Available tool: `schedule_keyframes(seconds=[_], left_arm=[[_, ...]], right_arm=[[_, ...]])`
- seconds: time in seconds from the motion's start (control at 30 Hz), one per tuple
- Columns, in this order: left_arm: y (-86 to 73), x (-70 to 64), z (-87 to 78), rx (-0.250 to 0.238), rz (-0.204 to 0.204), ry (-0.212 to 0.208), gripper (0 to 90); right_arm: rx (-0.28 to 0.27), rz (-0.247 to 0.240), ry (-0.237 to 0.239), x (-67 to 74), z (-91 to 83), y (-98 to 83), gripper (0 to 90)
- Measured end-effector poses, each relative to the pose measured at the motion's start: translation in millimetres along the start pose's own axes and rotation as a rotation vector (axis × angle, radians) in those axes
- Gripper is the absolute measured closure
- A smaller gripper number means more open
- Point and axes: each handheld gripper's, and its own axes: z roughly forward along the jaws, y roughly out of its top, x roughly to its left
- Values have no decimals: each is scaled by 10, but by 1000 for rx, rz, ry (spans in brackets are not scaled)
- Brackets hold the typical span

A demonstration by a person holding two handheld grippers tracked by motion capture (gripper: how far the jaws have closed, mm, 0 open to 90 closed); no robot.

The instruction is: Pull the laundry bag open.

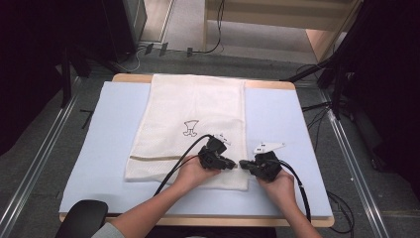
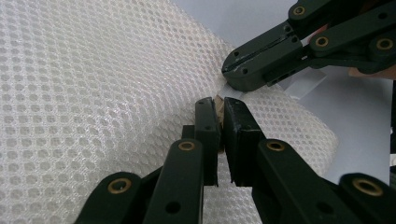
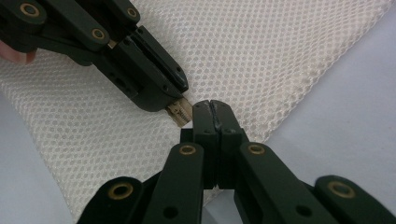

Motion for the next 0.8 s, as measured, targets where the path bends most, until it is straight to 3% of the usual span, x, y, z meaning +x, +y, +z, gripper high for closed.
schedule_keyframes(seconds=[0.2, 0.3, 0.5, 0.6, 0.7, 0.8], left_arm=[[-2, -3, -22, 16, -38, -9, 871], [-7, -24, -30, 21, -34, -5, 870], [-27, -32, -34, 14, -54, -23, 817], [-44, -52, -38, 20, -25, -1, 854], [-50, -50, -18, 12, -33, 3, 873], [-57, -69, -11, 4, -9, 18, 878]], right_arm=[[1, -5, -3, 7, 0, 1, 900], [0, -5, 0, 5, 1, 0, 900], [4, -12, -4, 10, -2, 3, 900], [4, -16, -4, 9, -1, 5, 900], [5, -16, -6, 13, 0, 5, 900], [5, -15, -7, 11, 1, 5, 900]])
